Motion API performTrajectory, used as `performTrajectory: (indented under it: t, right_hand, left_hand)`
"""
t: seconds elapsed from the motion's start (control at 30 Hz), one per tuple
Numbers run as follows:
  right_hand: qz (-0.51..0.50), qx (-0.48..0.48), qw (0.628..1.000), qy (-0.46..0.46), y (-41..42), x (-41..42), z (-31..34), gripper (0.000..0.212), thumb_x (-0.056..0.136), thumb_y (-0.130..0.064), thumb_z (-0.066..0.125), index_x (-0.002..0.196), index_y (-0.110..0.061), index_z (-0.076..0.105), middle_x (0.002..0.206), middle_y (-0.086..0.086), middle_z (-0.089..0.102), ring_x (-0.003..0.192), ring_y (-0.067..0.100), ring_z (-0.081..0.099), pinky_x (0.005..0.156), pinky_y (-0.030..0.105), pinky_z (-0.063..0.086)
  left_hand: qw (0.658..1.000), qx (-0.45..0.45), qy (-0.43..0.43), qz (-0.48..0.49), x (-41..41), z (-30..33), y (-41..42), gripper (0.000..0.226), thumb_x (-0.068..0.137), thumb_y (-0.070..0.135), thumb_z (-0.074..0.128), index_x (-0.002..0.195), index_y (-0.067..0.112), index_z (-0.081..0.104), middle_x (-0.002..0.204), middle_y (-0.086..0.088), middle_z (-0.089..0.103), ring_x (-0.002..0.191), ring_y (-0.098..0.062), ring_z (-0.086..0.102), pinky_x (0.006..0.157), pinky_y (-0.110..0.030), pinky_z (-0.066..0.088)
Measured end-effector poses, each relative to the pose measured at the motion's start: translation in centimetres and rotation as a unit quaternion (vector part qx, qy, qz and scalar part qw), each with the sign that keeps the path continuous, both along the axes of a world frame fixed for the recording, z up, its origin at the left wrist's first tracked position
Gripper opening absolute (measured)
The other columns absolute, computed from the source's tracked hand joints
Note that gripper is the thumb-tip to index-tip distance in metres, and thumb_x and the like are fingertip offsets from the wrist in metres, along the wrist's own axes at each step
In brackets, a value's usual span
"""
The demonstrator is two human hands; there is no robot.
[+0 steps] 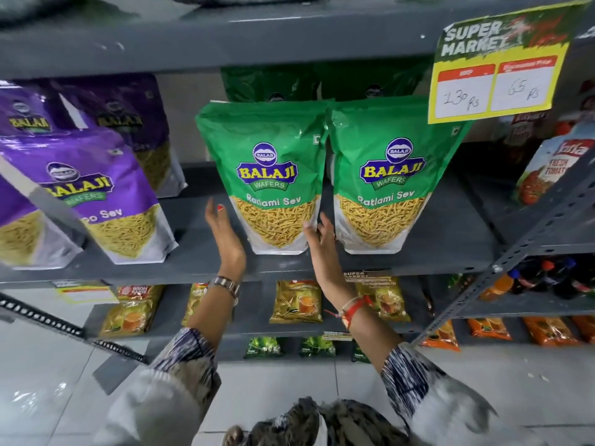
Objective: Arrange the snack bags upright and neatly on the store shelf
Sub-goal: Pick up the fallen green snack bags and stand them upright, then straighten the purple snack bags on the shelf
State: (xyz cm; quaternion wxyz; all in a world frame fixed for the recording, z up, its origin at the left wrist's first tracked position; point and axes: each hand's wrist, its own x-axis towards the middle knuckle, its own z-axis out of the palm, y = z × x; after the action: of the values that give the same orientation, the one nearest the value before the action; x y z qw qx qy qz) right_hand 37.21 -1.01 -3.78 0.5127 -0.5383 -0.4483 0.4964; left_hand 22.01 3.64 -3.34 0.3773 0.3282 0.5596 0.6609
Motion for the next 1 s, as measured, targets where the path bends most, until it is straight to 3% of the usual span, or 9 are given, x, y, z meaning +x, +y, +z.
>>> performTrajectory:
  t: [0.1,0.23,0.4,0.5,0.6,0.67,0.73,0.87,1.0]
  right_hand:
    - [-0.003,0.003,1.0,-0.004,0.8,-0.8,0.3,0.068,0.091,-0.044,0.048,0.148,-0.02,0.019,0.154,0.006,0.031,0.138,0.019,0.035,0.112,0.036,0.031]
    - [-0.019,0.02,1.0,0.014,0.9,-1.1,0.1,0.065,0.091,-0.042,0.05,0.145,-0.018,0.023,0.146,0.008,0.038,0.119,0.008,0.044,0.089,0.009,0.036]
    - [-0.037,0.008,0.999,0.019,0.8,-1.2,-0.2,0.067,0.089,-0.043,0.052,0.145,-0.019,0.024,0.149,0.011,0.034,0.134,0.024,0.038,0.107,0.037,0.036]
    - [-0.044,0.006,0.999,0.029,0.3,-1.5,0.0,0.066,0.09,-0.042,0.052,0.145,-0.021,0.023,0.15,0.011,0.032,0.131,0.02,0.04,0.103,0.033,0.038]
    - [-0.078,0.003,0.997,0.021,-0.8,-2.0,-0.2,0.068,0.086,-0.048,0.054,0.144,-0.024,0.027,0.15,0.006,0.03,0.135,0.018,0.035,0.109,0.036,0.033]
    - [-0.11,0.023,0.993,0.028,-1.9,-2.6,-0.7,0.053,0.085,-0.042,0.055,0.132,-0.024,0.039,0.137,0.007,0.04,0.118,0.01,0.047,0.101,0.03,0.04]
    - [-0.128,0.044,0.989,0.056,-2.9,-3.7,-1.3,0.028,0.088,-0.028,0.056,0.114,-0.025,0.046,0.12,0.011,0.049,0.09,-0.002,0.054,0.083,0.019,0.045]
    - [-0.108,0.047,0.991,0.057,-4.0,-7.8,-1.7,0.011,0.083,-0.022,0.056,0.093,-0.022,0.051,0.094,0.005,0.054,0.083,0.014,0.053,0.083,0.042,0.046]
    - [-0.044,0.046,0.998,0.019,-3.3,-13.5,-1.1,0.013,0.089,-0.017,0.057,0.083,-0.029,0.055,0.104,0.004,0.059,0.099,0.022,0.056,0.096,0.051,0.043]
  left_hand:
    - [0.992,-0.015,-0.081,-0.092,0.2,0.1,0.4,0.043,0.099,0.035,0.028,0.131,0.011,0.044,0.132,-0.011,0.053,0.116,-0.021,0.054,0.097,-0.03,0.05]
    - [0.991,-0.001,-0.081,-0.109,0.4,-0.3,-0.3,0.032,0.098,0.029,0.03,0.116,0.008,0.047,0.117,-0.013,0.054,0.107,-0.024,0.053,0.097,-0.038,0.045]
    - [0.992,0.001,-0.061,-0.11,0.4,-0.1,-0.6,0.027,0.098,0.029,0.029,0.117,0.016,0.044,0.116,-0.001,0.056,0.11,-0.018,0.053,0.097,-0.034,0.045]
    - [0.99,-0.007,-0.055,-0.126,0.0,-0.1,-0.7,0.03,0.099,0.029,0.029,0.123,0.016,0.043,0.124,-0.003,0.052,0.117,-0.019,0.05,0.103,-0.036,0.042]
    - [0.99,0.013,-0.047,-0.13,-0.5,-0.5,-1.1,0.041,0.099,0.031,0.028,0.135,0.013,0.038,0.126,0.002,0.052,0.114,-0.009,0.054,0.093,-0.02,0.048]
    - [0.993,0.012,-0.021,-0.111,-1.1,-1.1,-1.8,0.045,0.099,0.032,0.029,0.141,0.016,0.034,0.136,0.003,0.048,0.121,-0.004,0.05,0.096,-0.015,0.044]
    - [0.997,0.003,0.022,-0.075,-1.9,-1.8,-3.1,0.044,0.098,0.031,0.033,0.139,0.016,0.037,0.146,-0.004,0.042,0.133,-0.015,0.042,0.111,-0.028,0.035]
    - [0.997,0.047,0.059,0.006,-5.4,-2.1,-6.3,0.03,0.097,0.019,0.038,0.121,0.006,0.051,0.118,-0.007,0.057,0.108,-0.011,0.054,0.096,-0.03,0.043]
    - [0.984,0.086,0.091,0.125,-11.8,-1.4,-7.2,0.024,0.094,0.008,0.039,0.113,-0.003,0.048,0.106,-0.007,0.05,0.098,-0.012,0.05,0.087,-0.022,0.041]
